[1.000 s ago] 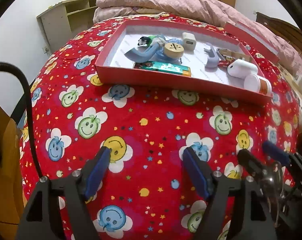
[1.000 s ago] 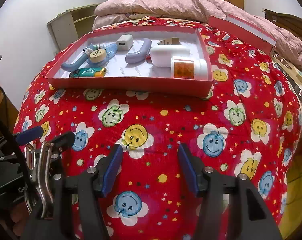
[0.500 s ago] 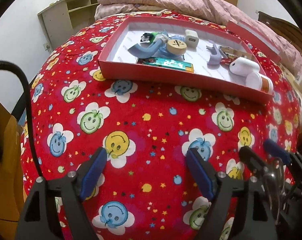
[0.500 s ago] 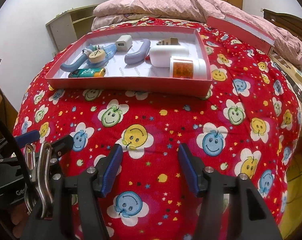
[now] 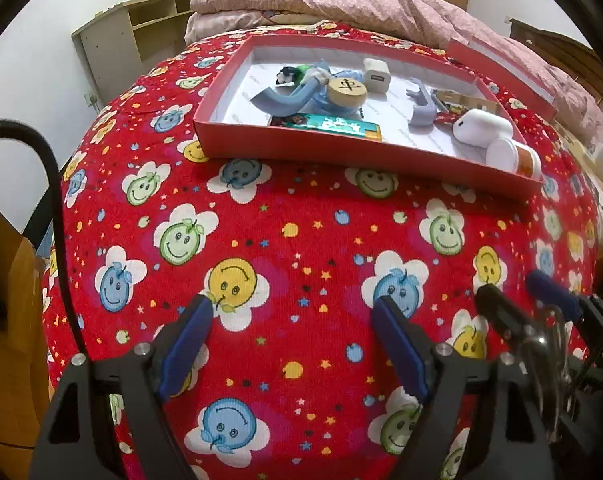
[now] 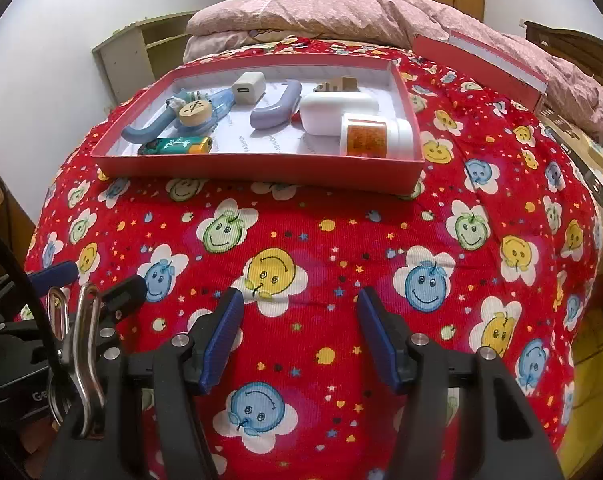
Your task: Organize rigid objects
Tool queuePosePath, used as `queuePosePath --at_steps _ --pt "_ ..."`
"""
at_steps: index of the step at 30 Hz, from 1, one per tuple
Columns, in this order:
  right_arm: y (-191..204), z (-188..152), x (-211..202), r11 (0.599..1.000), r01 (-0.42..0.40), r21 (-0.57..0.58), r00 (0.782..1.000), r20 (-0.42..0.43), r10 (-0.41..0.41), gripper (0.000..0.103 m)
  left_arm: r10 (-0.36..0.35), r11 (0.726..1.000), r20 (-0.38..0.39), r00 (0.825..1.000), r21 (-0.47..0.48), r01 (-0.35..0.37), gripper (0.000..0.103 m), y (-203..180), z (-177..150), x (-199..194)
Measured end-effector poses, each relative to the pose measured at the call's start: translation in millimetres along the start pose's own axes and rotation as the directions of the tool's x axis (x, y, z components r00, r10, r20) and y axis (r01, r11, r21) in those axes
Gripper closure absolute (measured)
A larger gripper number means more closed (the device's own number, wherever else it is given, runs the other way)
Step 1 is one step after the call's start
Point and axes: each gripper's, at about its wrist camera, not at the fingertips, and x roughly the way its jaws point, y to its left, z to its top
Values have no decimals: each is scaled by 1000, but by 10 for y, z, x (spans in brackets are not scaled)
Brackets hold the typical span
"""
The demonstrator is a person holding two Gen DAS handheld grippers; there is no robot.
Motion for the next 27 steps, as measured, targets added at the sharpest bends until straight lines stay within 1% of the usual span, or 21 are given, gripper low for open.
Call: queuePosePath --at_steps 27 --pt "-1 8 -13 1000 -2 1 1000 9 2 41 0 1000 -6 1000 2 0 18 13 7 9"
